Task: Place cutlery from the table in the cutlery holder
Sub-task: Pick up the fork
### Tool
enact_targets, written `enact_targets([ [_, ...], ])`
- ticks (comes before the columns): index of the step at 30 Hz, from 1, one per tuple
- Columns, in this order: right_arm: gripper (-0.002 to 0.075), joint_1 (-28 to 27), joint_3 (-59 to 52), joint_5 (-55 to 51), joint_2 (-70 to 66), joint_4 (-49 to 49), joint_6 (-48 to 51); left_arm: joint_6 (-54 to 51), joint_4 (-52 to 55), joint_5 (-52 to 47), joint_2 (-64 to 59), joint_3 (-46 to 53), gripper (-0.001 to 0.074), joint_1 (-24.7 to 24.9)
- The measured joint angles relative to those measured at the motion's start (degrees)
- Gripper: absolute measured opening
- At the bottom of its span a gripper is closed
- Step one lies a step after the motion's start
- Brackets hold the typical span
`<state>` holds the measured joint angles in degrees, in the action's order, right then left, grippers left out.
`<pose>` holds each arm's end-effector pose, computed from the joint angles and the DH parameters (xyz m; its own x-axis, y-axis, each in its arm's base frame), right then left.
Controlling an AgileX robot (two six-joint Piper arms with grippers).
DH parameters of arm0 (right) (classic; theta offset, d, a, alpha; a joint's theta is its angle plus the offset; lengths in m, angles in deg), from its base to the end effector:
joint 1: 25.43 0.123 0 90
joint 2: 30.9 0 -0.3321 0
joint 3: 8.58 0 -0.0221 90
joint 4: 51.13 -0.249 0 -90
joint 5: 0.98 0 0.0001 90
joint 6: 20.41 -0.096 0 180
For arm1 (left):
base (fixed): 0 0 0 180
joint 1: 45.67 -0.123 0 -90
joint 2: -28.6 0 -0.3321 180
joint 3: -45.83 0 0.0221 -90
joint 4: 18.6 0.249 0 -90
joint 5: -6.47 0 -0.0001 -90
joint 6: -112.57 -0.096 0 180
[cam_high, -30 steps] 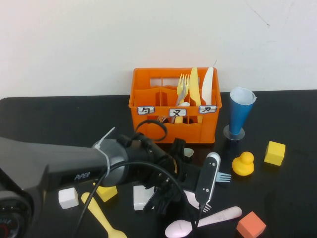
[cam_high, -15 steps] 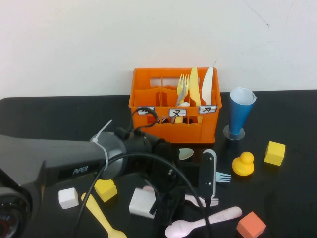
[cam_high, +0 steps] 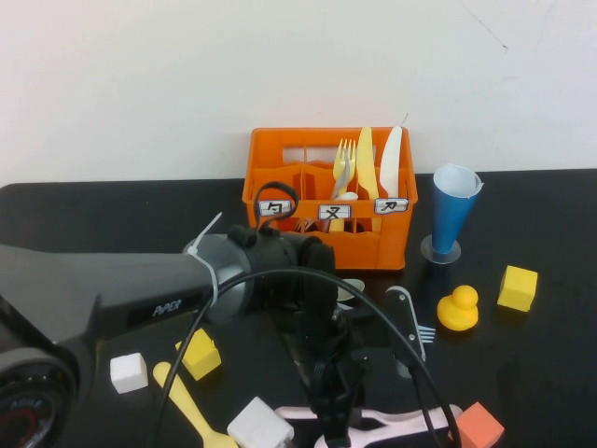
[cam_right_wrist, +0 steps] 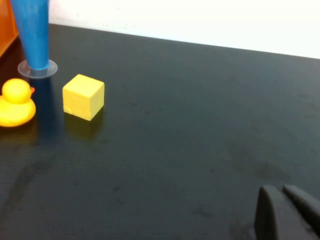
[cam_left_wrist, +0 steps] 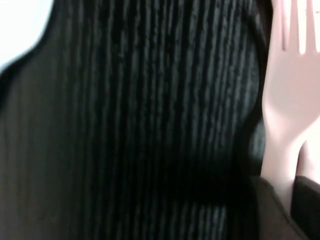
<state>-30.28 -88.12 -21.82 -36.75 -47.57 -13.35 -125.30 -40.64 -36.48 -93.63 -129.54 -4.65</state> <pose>0.0080 -0.0028 0.1720 -0.2924 -0.1561 -0.9435 0.0538 0.9823 -0.1792 0.2927 -0.2872 0.1816 -0.1066 0.9395 -0.3256 0.9942 0.0968 -0.0461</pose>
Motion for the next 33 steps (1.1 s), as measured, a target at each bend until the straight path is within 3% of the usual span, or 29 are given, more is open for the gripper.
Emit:
enact_targets([
  [6,-0.0004,0.00,0.00,0.00,0.00,0.00,0.00,0.49,-0.09,-1.36,-0.55,0.00,0.0296,0.00],
  [10,-0.0004,0.00,0.00,0.00,0.00,0.00,0.00,0.59,-0.09,-0.62,-0.55,0.00,0.0336,0.62],
  [15,-0.0004,0.00,0.00,0.00,0.00,0.00,0.00,0.59,-0.13,0.32,-1.02,-0.13,0.0304,1.10],
  [18,-0.0004,0.00,0.00,0.00,0.00,0.00,0.00,0.81,0.24,0.71,-1.16,-0.49,0.0214,1.34],
  [20,-0.0004,0.00,0.00,0.00,0.00,0.00,0.00,0.81,0.54,1.13,-1.25,-0.48,0.0111,1.83],
  [21,-0.0004,0.00,0.00,0.00,0.00,0.00,0.00,0.81,0.65,1.13,-1.25,-0.48,0.0101,2.01],
  [27,-0.0004,0.00,0.00,0.00,0.00,0.00,0.00,0.92,1.64,1.13,-0.37,-0.48,0.0102,2.30],
  [33,-0.0004,0.00,0.00,0.00,0.00,0.00,0.00,1.03,3.40,4.56,8.65,2.72,0.0102,2.05],
])
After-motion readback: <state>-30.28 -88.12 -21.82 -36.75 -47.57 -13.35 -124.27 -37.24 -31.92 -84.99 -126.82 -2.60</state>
